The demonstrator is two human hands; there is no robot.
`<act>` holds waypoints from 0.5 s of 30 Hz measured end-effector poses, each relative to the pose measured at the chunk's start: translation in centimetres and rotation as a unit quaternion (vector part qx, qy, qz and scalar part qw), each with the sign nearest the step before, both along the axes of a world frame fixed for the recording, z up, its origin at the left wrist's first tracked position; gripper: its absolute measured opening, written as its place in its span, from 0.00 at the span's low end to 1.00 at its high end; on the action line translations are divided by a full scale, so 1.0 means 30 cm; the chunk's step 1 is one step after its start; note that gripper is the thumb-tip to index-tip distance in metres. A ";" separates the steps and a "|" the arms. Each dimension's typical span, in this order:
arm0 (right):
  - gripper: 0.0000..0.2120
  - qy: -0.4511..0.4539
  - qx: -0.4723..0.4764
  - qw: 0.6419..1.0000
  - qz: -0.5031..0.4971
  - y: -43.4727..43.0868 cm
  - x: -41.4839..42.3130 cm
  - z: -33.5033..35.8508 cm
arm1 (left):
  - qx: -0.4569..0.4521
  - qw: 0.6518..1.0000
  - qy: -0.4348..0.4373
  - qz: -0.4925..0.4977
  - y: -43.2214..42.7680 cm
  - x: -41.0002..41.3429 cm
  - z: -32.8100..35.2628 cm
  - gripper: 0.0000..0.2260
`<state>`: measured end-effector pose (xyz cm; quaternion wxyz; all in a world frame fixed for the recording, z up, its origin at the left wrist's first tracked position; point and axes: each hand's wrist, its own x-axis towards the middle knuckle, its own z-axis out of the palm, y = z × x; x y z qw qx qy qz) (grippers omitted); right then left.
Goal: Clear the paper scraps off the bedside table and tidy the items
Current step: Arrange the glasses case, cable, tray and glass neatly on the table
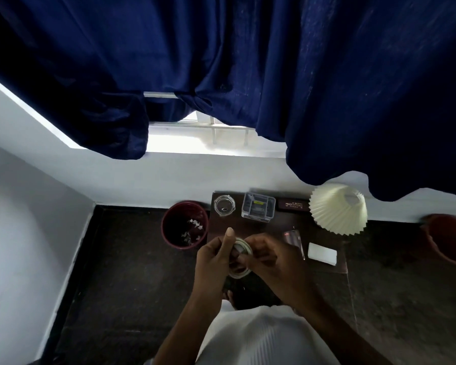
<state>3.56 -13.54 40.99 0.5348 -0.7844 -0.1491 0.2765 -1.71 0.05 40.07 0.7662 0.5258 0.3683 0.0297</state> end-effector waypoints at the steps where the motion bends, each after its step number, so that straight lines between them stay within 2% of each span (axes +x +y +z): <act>1: 0.11 0.001 -0.005 1.000 -0.007 0.000 0.000 -0.006 | -0.017 1.000 -0.005 -0.011 0.007 -0.003 -0.007 0.20; 7: 0.09 0.022 -0.016 0.998 -0.059 -0.029 0.010 -0.040 | -0.067 0.995 -0.014 -0.074 0.019 0.003 -0.047 0.20; 10: 0.13 0.061 -0.011 0.994 -0.092 -0.055 0.023 -0.048 | -0.084 0.993 0.001 -0.079 -0.015 0.029 -0.068 0.22; 12: 0.16 0.080 -0.009 0.989 -0.122 -0.083 0.040 -0.059 | -0.093 0.993 0.015 -0.072 -0.047 0.060 -0.093 0.19; 15: 0.13 0.112 -0.010 0.975 -0.192 -0.137 0.086 -0.109 | -0.087 0.992 0.039 -0.081 -0.088 0.113 -0.150 0.14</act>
